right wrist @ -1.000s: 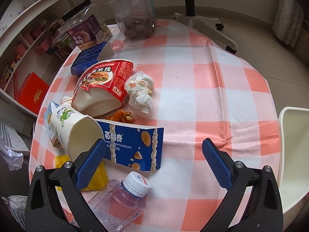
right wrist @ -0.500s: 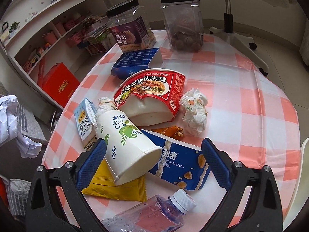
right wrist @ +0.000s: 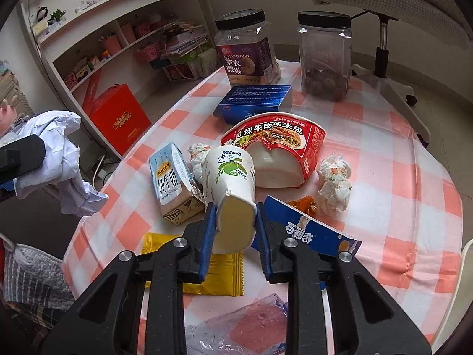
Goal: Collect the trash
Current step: 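Grasp the white paper cup with the right gripper, then carry the cup and bag to the white bin and release both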
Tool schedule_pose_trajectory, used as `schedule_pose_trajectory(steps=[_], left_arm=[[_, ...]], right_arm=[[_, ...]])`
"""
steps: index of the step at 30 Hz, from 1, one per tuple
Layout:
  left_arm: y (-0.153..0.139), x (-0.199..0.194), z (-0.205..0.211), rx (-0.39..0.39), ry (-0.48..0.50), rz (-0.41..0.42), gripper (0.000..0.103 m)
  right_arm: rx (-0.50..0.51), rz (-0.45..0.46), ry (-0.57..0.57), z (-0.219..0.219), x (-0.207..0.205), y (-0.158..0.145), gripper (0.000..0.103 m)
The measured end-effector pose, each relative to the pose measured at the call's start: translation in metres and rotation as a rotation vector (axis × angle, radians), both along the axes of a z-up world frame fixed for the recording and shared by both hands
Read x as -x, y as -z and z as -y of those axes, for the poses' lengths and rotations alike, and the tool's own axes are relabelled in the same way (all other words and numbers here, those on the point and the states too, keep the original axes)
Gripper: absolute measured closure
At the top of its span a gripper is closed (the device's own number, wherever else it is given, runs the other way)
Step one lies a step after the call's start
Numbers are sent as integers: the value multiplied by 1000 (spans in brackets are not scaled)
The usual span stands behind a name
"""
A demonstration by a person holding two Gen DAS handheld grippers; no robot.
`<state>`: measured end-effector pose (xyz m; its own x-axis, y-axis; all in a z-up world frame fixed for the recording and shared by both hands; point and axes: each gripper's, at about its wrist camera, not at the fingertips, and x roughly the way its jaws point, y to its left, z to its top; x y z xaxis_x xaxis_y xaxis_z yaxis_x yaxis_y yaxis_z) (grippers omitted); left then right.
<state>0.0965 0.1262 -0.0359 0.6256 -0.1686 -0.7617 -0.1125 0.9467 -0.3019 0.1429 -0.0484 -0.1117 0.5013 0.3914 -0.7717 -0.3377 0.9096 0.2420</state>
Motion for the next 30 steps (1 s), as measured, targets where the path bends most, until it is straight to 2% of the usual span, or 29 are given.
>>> schedule_pose_trajectory(steps=[7,13,21,30], left_arm=[[-5,-1,10,5,3,25,51],[-8,-4,31,-3,27,67,51],[-5,-4,66,-9,92,101,51],[1,-1,117,-29,191,124,51]], right_arm=[[-5,79,58,22,17,-28,79],[21,166,141,58,36,-57,79],[70,235,326,136,64,-89,77],[228,251,558,230,98,-100,76]])
